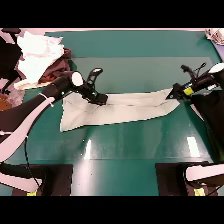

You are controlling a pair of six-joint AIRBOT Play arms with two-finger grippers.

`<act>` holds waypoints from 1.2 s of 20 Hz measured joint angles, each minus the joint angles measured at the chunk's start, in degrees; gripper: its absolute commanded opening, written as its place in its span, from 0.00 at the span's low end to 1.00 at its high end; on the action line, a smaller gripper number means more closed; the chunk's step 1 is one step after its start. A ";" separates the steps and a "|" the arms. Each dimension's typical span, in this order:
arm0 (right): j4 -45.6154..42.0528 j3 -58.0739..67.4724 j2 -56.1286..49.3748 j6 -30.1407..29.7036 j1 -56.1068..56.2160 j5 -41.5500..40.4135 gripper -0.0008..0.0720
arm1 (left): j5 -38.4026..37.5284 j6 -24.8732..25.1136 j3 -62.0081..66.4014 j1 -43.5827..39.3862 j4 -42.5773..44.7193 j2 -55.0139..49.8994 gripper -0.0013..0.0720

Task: Fold the shirts.

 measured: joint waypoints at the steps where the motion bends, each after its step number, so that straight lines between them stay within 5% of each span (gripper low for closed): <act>1: 1.46 -0.81 2.60 1.25 0.66 0.42 0.03 | 0.57 0.15 0.00 -1.11 -0.17 -0.35 0.41; 4: 3.85 -2.38 9.73 4.52 3.15 0.52 0.03 | 2.62 0.50 0.00 -4.61 -0.66 -0.94 0.41; 6: 5.01 -2.80 13.35 6.64 4.85 0.31 0.03 | 4.11 0.59 0.00 -6.67 -0.94 -1.14 0.25; 14: 8.04 -3.28 22.47 16.20 13.51 -2.27 0.03 | 8.39 2.08 0.04 -9.90 -1.70 -3.76 0.25; 15: 9.33 -3.28 23.28 17.55 14.58 -3.10 0.03 | 8.57 2.08 0.04 -9.97 -2.01 -4.26 0.11; 16: 11.04 -3.28 24.06 18.91 15.80 -4.11 0.03 | 8.79 2.14 0.04 -9.99 -2.14 -4.63 0.07; 24: 22.36 4.24 23.78 25.64 26.62 -9.60 0.03 | 9.70 4.04 0.09 -10.21 -2.84 -5.95 0.07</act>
